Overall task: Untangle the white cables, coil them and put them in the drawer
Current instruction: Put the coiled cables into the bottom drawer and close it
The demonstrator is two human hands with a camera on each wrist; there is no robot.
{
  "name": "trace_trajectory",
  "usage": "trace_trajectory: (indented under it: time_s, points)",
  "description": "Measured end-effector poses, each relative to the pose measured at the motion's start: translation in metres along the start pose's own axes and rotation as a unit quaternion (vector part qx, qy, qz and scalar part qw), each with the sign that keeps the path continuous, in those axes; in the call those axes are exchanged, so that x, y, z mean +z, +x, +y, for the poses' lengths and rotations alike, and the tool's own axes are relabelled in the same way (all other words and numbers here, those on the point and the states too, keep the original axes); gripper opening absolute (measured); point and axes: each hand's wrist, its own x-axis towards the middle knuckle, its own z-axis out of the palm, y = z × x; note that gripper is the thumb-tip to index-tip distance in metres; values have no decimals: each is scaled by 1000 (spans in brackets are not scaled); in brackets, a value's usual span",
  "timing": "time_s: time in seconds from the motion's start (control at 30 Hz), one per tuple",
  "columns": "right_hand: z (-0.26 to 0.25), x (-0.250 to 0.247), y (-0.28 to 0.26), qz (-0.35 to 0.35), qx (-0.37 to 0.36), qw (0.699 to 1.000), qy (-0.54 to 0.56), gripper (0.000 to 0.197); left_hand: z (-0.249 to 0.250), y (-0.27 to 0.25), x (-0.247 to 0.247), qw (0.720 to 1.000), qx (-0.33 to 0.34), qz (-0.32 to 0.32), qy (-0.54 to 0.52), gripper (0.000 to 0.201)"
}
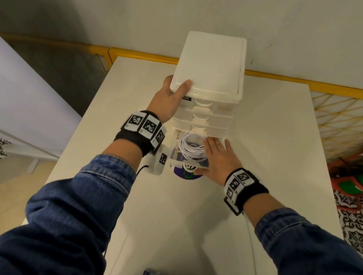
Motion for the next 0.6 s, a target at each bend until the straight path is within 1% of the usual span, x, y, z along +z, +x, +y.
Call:
trace_trajectory:
  time_s: [0.23,0.37,0.43,0.47,0.5,0.57,0.6]
  points:
    - [-7,6,1,19,17,999,-23,98,0,1,-1,1000,-1,-1,7,54]
    - [-7,11,-5,35,15,998,48,92,1,2,1,1000,-3,2,9,54]
    - [-7,14,-9,66,-5,995,73,89,1,0,1,1000,-2,1,11,54]
    - [-8,16,-12,87,-16,994,61,87,0,0,1,1000,-2,0,11,54]
    - [-8,21,-14,100,-23,993,53,81,0,0,1,1000,-2,0,11,54]
    - [-9,30,-16,127,-36,991,29,60,0,0,1,1000,-1,1,13,54]
    - [-9,32,-17,136,-46,989,18,53,0,0,0,1000,-1,1,15,54]
